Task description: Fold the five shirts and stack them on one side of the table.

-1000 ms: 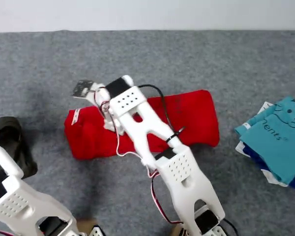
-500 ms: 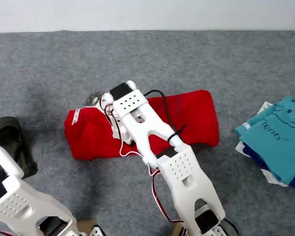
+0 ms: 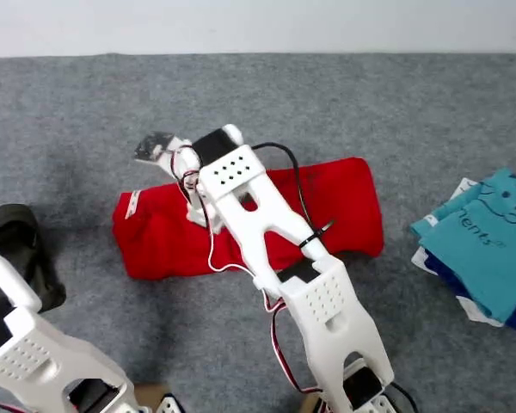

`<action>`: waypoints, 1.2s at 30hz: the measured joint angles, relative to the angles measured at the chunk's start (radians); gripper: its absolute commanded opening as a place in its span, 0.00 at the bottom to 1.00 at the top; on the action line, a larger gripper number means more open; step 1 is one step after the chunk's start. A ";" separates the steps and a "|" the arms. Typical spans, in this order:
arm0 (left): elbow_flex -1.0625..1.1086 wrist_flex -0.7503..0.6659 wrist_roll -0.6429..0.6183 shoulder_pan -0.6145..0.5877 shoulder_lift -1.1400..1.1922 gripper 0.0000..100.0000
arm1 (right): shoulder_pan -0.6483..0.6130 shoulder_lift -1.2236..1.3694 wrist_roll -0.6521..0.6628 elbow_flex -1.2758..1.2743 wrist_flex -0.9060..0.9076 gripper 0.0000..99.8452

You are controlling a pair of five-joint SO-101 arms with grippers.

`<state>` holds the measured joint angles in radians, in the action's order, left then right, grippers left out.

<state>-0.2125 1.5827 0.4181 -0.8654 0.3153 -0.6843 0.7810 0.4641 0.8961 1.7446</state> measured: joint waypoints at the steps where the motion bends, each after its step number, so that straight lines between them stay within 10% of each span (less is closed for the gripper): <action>1: 0.000 0.000 0.000 0.003 0.000 0.01 | -0.006 0.000 0.000 0.003 -0.003 0.01; 25: 0.000 0.130 0.000 0.048 -0.207 0.01 | 0.094 0.094 -0.104 0.138 0.009 0.01; 36: 0.015 0.144 0.000 0.051 -0.400 0.01 | 0.367 -0.071 -0.304 -0.066 0.009 0.13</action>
<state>-0.1972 1.7269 0.4181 -0.8147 -0.0852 -0.3176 0.7104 0.1603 0.8301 1.7538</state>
